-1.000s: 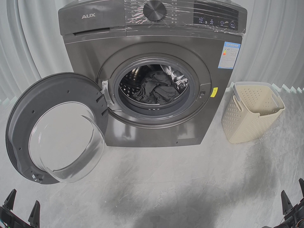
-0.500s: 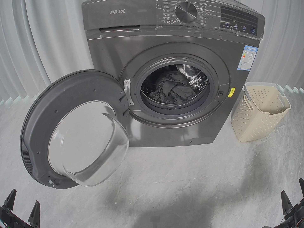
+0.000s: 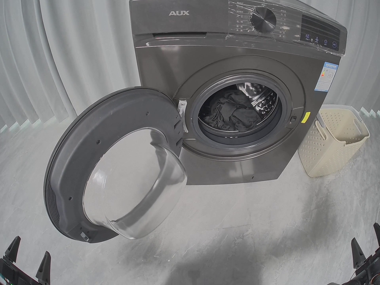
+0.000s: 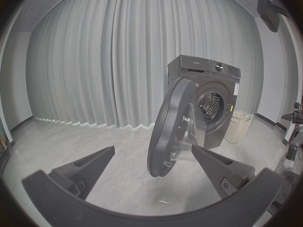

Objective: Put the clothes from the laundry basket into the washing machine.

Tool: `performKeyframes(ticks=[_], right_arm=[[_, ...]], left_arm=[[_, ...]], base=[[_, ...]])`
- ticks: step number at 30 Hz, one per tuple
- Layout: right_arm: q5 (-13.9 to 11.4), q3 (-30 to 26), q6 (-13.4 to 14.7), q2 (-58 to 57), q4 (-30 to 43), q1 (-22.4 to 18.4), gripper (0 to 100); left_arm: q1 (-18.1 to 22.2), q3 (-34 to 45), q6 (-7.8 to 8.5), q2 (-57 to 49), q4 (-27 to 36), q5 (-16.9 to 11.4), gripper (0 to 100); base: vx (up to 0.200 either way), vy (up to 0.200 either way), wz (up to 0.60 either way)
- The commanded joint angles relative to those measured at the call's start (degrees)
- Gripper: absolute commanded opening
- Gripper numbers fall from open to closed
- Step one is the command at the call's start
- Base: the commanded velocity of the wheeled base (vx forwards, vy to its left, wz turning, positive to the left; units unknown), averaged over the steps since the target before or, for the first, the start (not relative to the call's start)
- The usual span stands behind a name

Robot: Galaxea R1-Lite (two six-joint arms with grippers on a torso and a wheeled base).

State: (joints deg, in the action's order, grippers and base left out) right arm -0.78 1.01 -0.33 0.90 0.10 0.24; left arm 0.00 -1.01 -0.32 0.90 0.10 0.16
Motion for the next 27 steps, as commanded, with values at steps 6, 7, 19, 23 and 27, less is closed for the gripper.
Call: performKeyframes(ticks=[6, 7, 19, 23, 27], right_arm=[[-0.19, -1.01, -0.02, -0.9, -0.01, 0.02, 100], [-0.1, -1.01, -0.02, -0.9, -0.01, 0.02, 100], [0.34, -1.01, -0.02, -0.9, -0.01, 0.02, 100], [0.25, -1.01, 0.07, -0.9, -0.01, 0.02, 100], [0.25, -1.01, -0.02, -0.9, -0.01, 0.02, 100]], left_arm=[[0.0, 1.01, -0.03, -0.9, -0.01, 0.02, 100], [0.0, 1.01, -0.03, -0.9, -0.01, 0.02, 100], [0.0, 1.01, -0.03, -0.9, -0.01, 0.02, 100], [0.0, 1.01, -0.12, -0.9, -0.1, -0.07, 100], [0.0, 1.01, -0.12, -0.9, -0.01, -0.07, 100]], base=[[0.0, 0.0, 0.0], [0.0, 0.0, 0.0], [0.0, 0.0, 0.2], [0.0, 0.0, 0.3], [0.0, 0.0, 0.0]])
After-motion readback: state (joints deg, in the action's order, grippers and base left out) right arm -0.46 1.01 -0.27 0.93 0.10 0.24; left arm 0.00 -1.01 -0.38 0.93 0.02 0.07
